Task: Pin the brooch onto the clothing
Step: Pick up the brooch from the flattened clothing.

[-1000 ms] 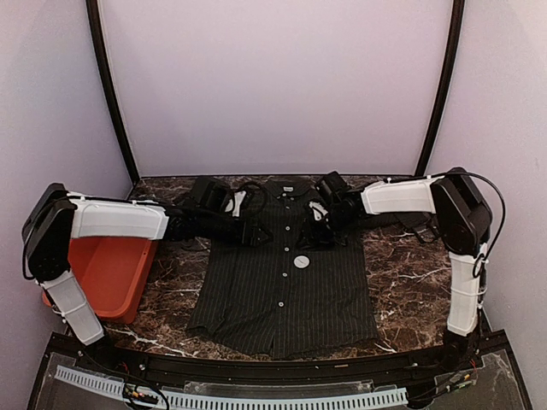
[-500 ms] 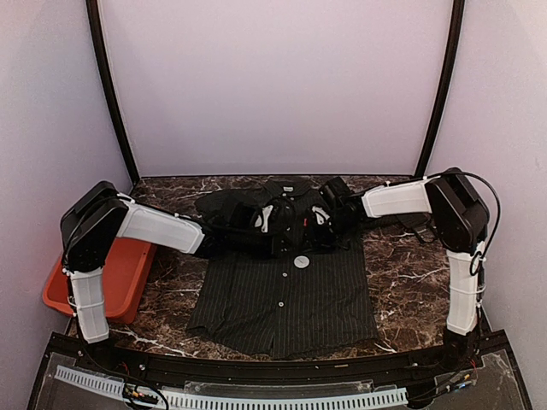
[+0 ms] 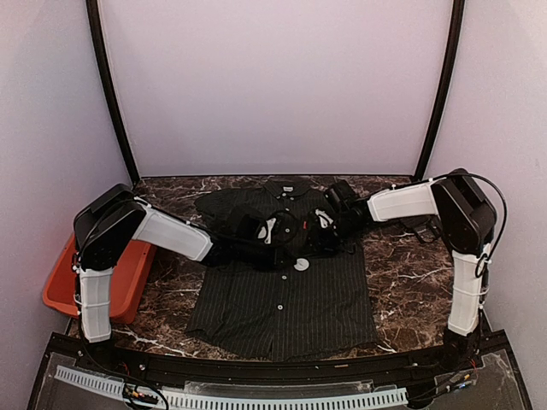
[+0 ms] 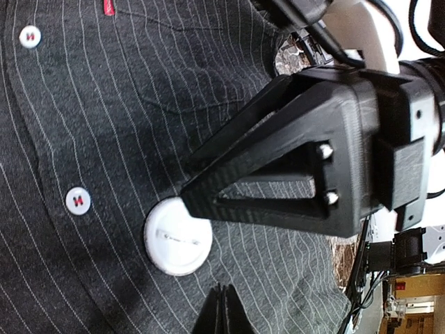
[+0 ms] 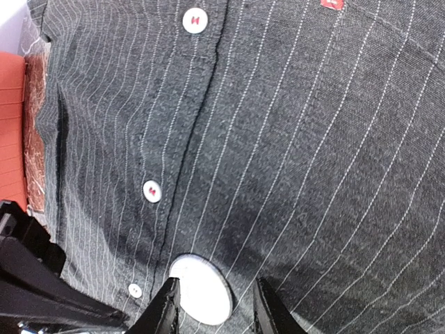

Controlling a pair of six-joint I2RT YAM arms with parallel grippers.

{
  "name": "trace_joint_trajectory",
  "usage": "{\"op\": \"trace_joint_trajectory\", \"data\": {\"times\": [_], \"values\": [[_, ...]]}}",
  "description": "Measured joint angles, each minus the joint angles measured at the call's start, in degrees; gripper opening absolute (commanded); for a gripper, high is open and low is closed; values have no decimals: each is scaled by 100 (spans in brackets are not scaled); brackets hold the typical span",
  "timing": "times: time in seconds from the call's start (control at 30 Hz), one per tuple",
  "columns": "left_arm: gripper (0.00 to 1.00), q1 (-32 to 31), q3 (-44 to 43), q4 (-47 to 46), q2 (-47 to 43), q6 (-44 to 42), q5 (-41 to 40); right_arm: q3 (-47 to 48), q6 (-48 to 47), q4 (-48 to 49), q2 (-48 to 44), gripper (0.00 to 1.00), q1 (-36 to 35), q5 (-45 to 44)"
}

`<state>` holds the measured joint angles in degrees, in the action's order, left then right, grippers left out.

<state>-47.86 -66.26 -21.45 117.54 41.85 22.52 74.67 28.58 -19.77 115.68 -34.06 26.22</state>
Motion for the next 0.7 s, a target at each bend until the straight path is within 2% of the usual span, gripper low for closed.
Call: {"op": "trace_joint_trajectory", "data": {"times": [0.7], "values": [[1,0,103,-313,444,107,142,-83,63,-125,-275,34,2,103]]}}
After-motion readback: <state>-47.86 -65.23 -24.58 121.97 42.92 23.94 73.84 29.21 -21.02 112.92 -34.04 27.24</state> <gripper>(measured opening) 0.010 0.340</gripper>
